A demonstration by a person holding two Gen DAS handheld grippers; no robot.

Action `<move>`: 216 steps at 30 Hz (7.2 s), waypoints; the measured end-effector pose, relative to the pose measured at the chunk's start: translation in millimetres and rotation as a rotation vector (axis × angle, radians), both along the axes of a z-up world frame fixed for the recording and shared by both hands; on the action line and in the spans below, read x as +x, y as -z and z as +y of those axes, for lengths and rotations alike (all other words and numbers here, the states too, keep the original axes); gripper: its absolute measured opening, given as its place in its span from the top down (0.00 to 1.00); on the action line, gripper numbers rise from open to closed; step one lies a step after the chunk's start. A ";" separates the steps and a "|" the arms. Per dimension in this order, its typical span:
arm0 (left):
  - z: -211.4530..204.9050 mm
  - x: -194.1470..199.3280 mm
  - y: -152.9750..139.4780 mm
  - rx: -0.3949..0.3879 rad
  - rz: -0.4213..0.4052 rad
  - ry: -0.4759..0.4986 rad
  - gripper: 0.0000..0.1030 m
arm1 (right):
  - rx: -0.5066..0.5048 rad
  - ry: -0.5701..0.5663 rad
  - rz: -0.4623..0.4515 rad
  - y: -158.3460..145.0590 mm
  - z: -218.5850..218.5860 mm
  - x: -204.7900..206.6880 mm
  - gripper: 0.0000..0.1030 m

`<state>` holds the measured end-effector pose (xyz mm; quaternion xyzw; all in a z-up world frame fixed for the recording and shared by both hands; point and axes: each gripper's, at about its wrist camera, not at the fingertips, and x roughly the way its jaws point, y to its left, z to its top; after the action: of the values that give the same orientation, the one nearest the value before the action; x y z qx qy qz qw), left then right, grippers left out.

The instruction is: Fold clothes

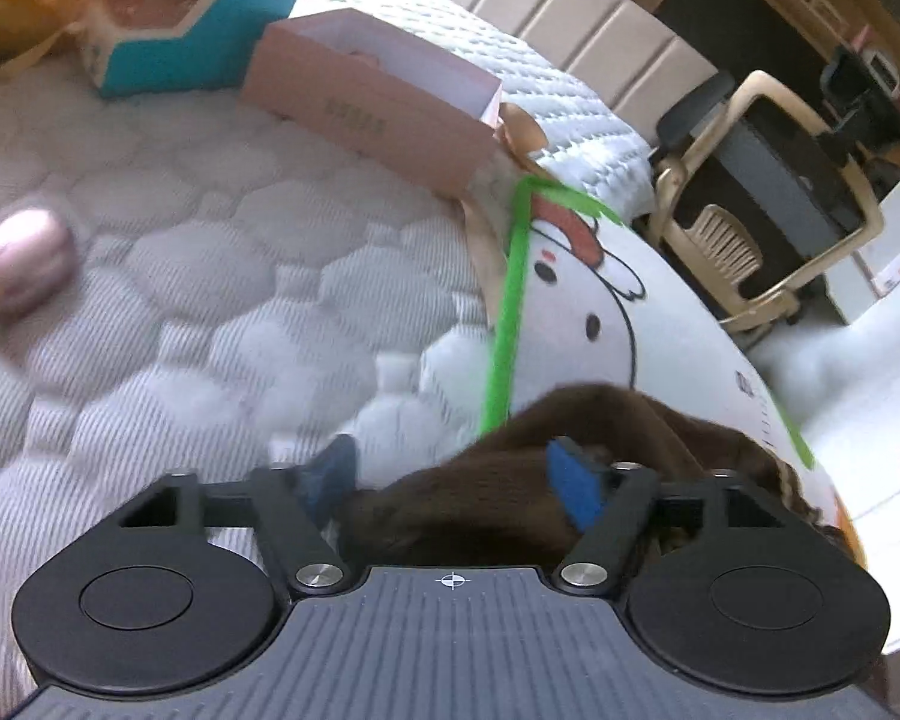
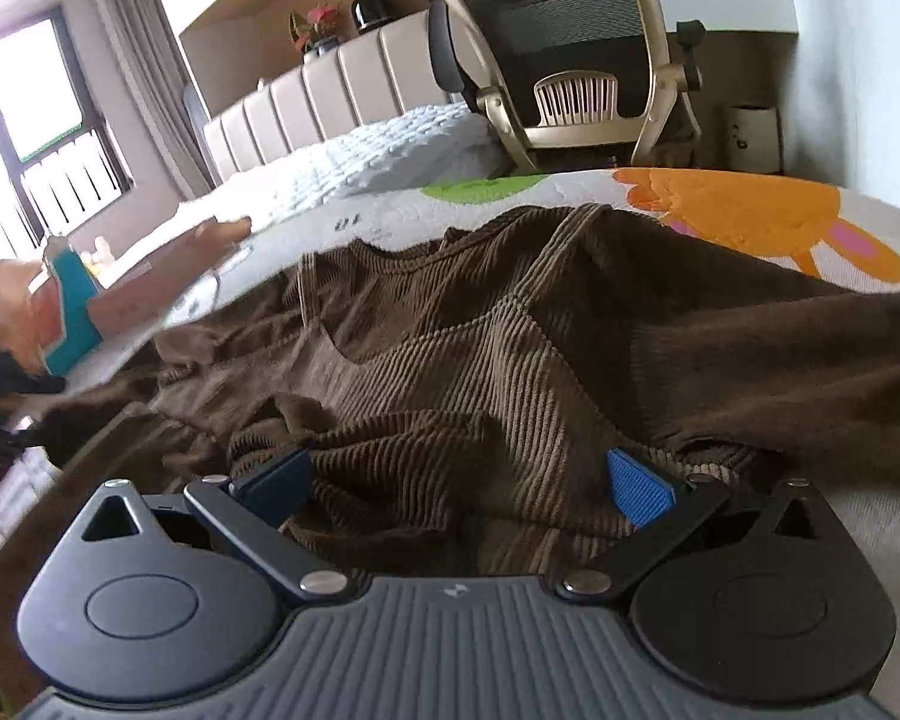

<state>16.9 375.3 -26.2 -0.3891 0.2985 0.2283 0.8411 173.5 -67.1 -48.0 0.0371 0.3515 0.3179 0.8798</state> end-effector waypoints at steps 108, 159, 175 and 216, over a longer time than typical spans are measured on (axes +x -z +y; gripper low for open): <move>-253.4 155.4 2.2 0.639 0.065 1.047 0.34 | -0.126 0.038 -0.029 -37.1 -14.7 64.4 0.52; -503.3 201.7 -38.9 1.117 -0.311 1.156 0.94 | 0.297 0.225 -0.184 -103.5 -206.6 -13.3 0.49; -159.9 127.4 -32.0 0.183 -0.054 0.668 0.22 | -0.187 -0.014 -0.228 -82.1 14.7 32.7 0.41; -169.5 152.3 -56.4 0.268 -0.196 0.699 0.26 | -0.240 -0.034 -0.124 -40.6 17.6 34.6 0.36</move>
<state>169.2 205.7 30.2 -0.1704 0.2987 -0.0736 0.9361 208.2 -49.6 -7.5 -0.0938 0.3326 0.2901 0.8924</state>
